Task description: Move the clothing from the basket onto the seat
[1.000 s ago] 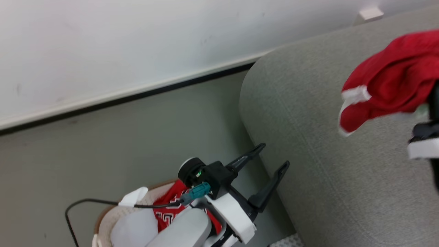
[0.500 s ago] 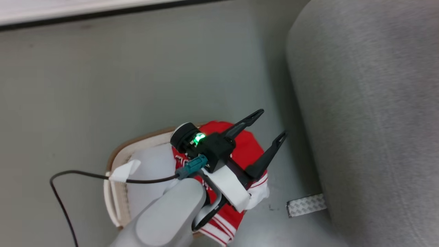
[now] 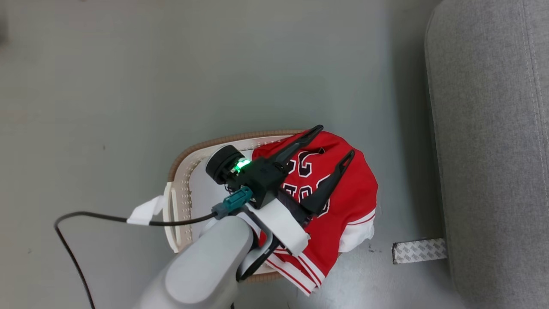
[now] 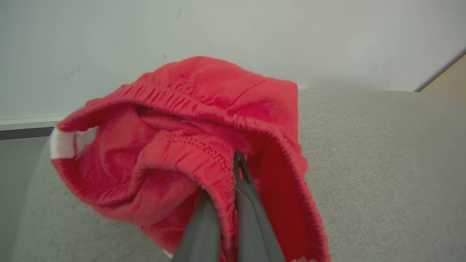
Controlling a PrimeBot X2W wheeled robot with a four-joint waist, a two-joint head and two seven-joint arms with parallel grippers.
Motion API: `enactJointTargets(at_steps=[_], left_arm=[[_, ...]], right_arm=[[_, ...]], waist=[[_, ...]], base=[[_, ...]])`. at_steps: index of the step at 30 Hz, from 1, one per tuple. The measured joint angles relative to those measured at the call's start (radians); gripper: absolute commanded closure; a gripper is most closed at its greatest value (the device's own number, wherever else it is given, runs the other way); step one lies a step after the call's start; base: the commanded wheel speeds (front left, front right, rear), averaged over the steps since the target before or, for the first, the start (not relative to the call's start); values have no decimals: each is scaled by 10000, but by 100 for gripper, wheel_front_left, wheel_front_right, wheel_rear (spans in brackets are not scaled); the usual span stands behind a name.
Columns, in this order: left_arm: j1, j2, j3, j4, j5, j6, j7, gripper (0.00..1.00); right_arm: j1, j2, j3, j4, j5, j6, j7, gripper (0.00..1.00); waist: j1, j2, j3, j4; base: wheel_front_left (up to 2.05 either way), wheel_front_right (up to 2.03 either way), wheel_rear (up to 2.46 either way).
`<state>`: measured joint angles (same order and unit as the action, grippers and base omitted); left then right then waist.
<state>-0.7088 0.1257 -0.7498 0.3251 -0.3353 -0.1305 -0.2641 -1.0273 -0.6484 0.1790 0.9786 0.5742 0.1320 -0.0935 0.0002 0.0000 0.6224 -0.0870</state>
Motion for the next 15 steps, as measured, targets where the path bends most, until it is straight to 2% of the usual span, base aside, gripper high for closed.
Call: enactJointTargets(at_steps=[1,2,3,4,10,15], left_arm=[[2,-15,19,-12,0,0,0,0],[6,-36,54,-23,0,0,0,0],[11,-50,88,-29,0,0,0,0],[20,-56,128,-29,0,-2,0,0],[342,25,380,113,-4,-2,0,0],[907,130,849,182,-104,-2,0,0]], right_arm=[[4,-67,142,105,134,0,151,62],[23,-115,253,190,313,0,234,51],[52,-138,364,238,477,-2,290,13],[78,-144,474,247,623,-2,337,0],[377,-192,1421,75,1383,-2,623,0],[807,-244,2307,-272,1827,0,744,0]], waist=[[0,0,-21,22],[-1,1,-48,35],[-1,1,-79,38],[-1,0,-120,31],[-1,0,-639,-113],[-1,0,-1491,-254]], base=[[0,0,0],[0,0,0],[0,0,0],[0,0,0],[0,0,0],[0,0,0]])
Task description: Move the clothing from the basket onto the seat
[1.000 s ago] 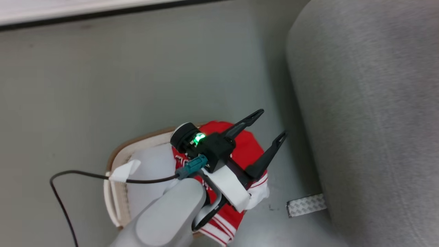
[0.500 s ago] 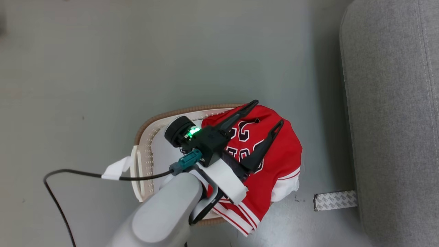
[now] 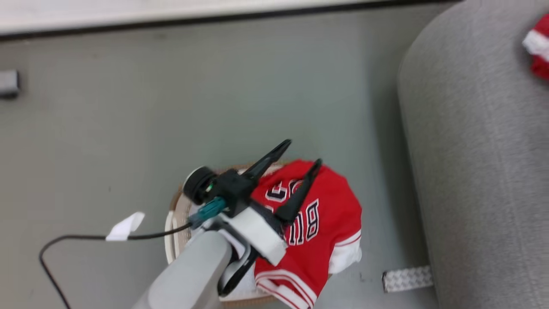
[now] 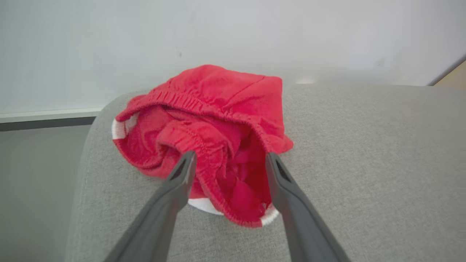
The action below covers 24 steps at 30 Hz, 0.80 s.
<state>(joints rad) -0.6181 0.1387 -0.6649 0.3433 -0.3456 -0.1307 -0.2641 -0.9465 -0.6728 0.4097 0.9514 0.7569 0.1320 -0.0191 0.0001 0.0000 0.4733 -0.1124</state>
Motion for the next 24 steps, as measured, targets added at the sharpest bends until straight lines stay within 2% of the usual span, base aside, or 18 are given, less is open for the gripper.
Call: enactJointTargets(at_steps=[10,14,22,24], left_arm=[[1473,98,1695,-387,-169,173,0,0],[2081,155,2458,-631,-171,351,0,0],[3444,238,3873,-978,-169,589,0,0],[3746,196,4245,-1066,-169,683,0,0]], right_arm=[[938,-543,1145,-2100,1078,-2,-1168,0],[1355,-550,1352,-3039,1331,-2,-1707,0],[2784,-19,719,-4629,1273,-2,-2380,0],[3283,364,316,-4974,1152,-2,-2391,0]], waist=[[-3,0,-2394,-109],[-4,0,-3319,-44],[-5,0,-4727,263],[-5,1,-4926,380]], base=[[0,0,0],[0,0,0],[0,0,0],[0,0,0]])
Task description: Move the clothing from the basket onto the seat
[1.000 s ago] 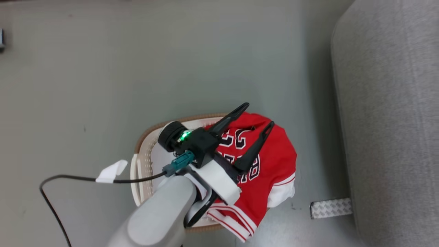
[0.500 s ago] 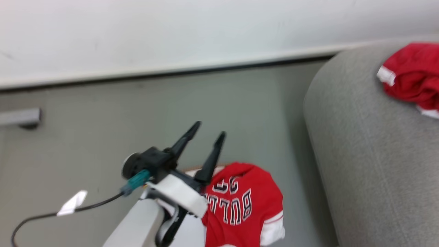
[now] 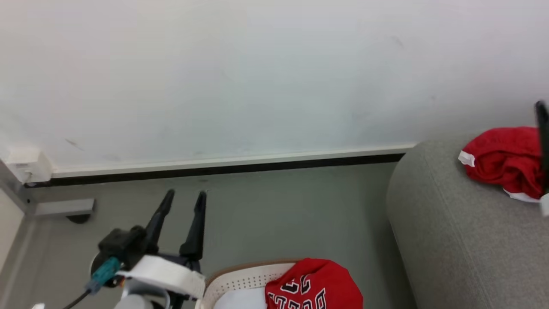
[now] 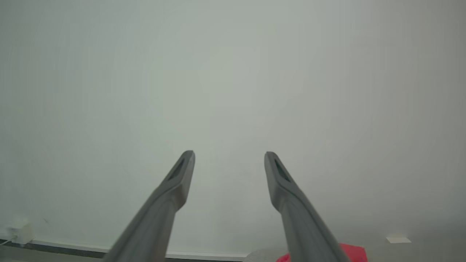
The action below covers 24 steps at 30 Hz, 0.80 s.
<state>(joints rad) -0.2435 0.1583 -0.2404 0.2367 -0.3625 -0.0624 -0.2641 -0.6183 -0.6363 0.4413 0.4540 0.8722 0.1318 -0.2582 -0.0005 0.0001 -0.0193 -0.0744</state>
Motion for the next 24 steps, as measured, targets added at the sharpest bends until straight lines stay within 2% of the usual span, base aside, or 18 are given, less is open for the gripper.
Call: enactJointTargets(at_steps=[4,9,14,17,24], left_arm=[[639,-278,583,-117,4,113,0,0],[1205,-683,1373,-543,291,326,0,0],[1601,-897,1879,-840,909,186,0,0],[1722,-974,2080,-823,1179,86,0,0],[1848,-1081,2146,-556,1521,-121,0,0]], right_arm=[[1244,1014,-393,-558,-500,0,-33,0],[2770,2255,-1586,-1239,-1440,0,-42,0],[3975,3419,-2414,-1910,-2575,0,-42,0],[4403,4188,-2943,-2268,-2859,0,-44,0],[4825,4901,-3233,-2362,-3956,0,-44,0]], waist=[[1,0,-208,156],[2,0,-215,229],[3,0,-47,224],[3,0,44,204],[4,-1,168,96]], base=[[0,0,0],[0,0,0],[0,0,0],[0,0,0],[0,0,0]])
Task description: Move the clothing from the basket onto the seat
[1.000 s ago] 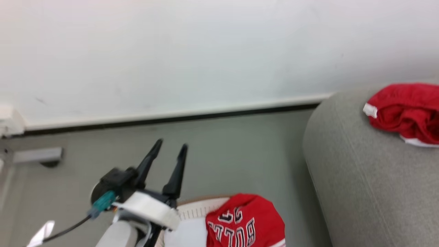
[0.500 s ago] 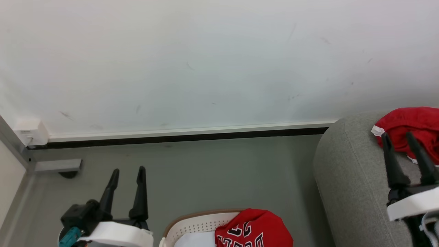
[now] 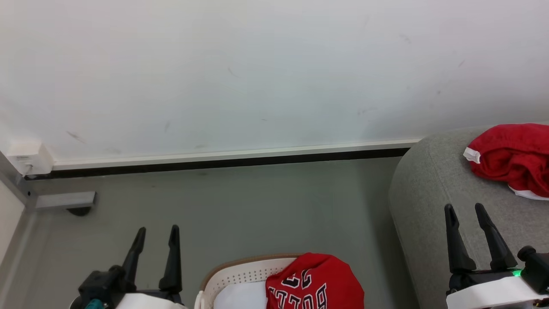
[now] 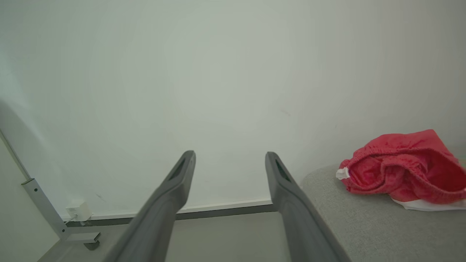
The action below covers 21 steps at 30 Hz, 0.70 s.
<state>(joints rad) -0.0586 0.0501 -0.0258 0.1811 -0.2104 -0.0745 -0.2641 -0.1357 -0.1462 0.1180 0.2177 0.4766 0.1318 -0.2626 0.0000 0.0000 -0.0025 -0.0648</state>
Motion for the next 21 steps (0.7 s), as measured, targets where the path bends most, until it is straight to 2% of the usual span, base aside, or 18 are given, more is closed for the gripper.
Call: enactJointTargets(at_steps=[21], left_arm=[[-189,-10,-278,140,54,38,0,0]], right_arm=[[-292,15,176,805,-635,0,0,0]], waist=[[0,0,95,-123]], base=[[0,0,0]])
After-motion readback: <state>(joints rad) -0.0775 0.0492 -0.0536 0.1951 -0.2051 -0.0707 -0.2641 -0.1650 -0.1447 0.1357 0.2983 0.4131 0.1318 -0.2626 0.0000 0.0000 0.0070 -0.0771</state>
